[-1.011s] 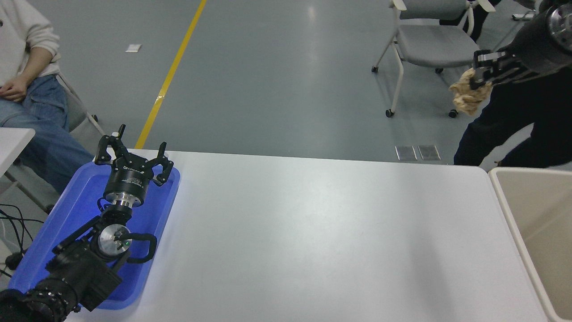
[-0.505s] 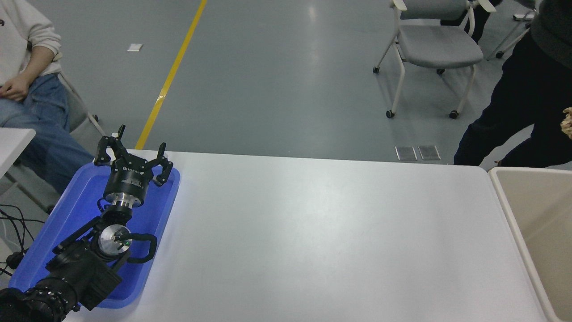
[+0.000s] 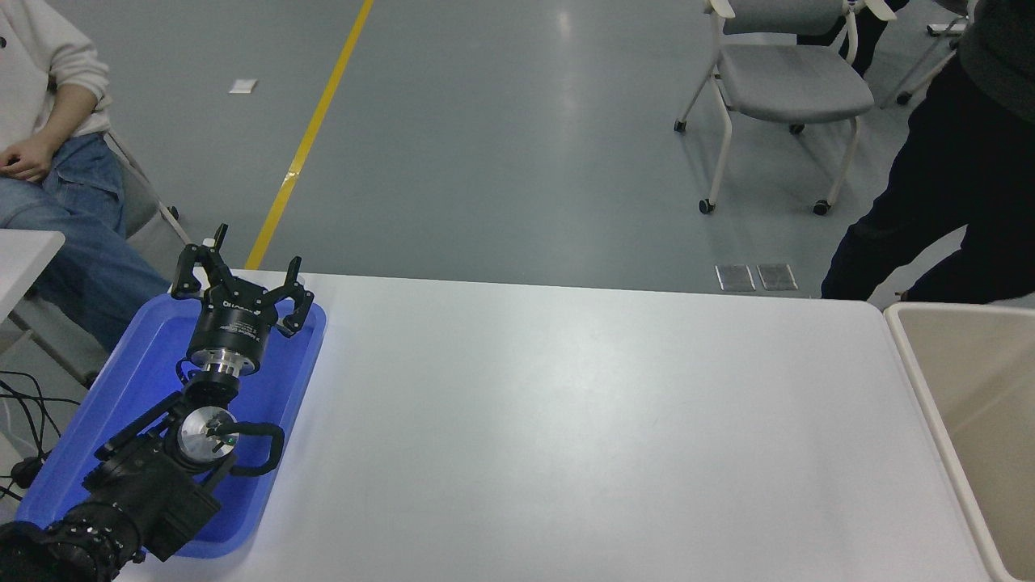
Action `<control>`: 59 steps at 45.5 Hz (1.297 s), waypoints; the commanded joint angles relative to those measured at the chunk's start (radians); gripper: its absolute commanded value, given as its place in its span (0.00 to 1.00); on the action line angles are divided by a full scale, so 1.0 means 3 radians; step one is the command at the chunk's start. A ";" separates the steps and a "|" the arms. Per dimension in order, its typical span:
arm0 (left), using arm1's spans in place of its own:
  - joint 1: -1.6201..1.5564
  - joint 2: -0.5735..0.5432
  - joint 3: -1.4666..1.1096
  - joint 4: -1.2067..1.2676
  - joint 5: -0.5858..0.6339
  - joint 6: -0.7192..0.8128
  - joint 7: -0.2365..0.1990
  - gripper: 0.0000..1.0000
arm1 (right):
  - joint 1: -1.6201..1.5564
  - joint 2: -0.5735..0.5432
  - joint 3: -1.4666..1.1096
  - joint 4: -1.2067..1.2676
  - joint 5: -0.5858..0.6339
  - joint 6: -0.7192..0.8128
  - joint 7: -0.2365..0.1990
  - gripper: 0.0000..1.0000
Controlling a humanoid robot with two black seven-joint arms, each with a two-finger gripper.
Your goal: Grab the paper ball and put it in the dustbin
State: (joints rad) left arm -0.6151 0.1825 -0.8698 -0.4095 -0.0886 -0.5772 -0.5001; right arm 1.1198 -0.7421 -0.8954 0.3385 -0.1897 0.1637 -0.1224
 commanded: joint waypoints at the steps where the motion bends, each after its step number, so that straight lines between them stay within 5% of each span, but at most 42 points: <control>1: 0.0000 0.0000 0.0000 0.0000 -0.0001 -0.0004 0.0000 1.00 | -0.0470 0.0111 0.0223 -0.0049 0.0167 -0.0315 -0.0032 0.00; 42: 0.0000 0.0000 0.0000 0.0000 0.0004 0.0001 0.0000 1.00 | -0.1109 0.0346 0.0709 -0.0213 0.0172 -0.0525 -0.0026 0.00; 43: 0.0000 0.0000 0.0000 0.0000 -0.0001 0.0001 0.0000 1.00 | -0.1109 0.0346 0.0709 -0.0213 0.0172 -0.0525 -0.0026 0.02; 48: 0.0000 0.0000 0.0000 0.0000 -0.0001 0.0001 0.0000 1.00 | -0.1104 0.0346 0.0709 -0.0213 0.0172 -0.0627 -0.0026 0.59; 54: 0.0000 0.0000 0.0000 0.0000 -0.0001 -0.0004 0.0000 1.00 | -0.1069 0.0346 0.0704 -0.0213 0.0167 -0.0801 -0.0021 0.95; 59: 0.0000 0.0000 0.0000 0.0000 -0.0001 0.0001 0.0000 1.00 | -0.1028 0.0367 0.0704 -0.0213 0.0167 -0.0827 -0.0021 0.99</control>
State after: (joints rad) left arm -0.6151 0.1825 -0.8698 -0.4096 -0.0890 -0.5770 -0.5001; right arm 0.7968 -0.6384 -0.6849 0.2749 -0.1383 -0.0426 -0.1297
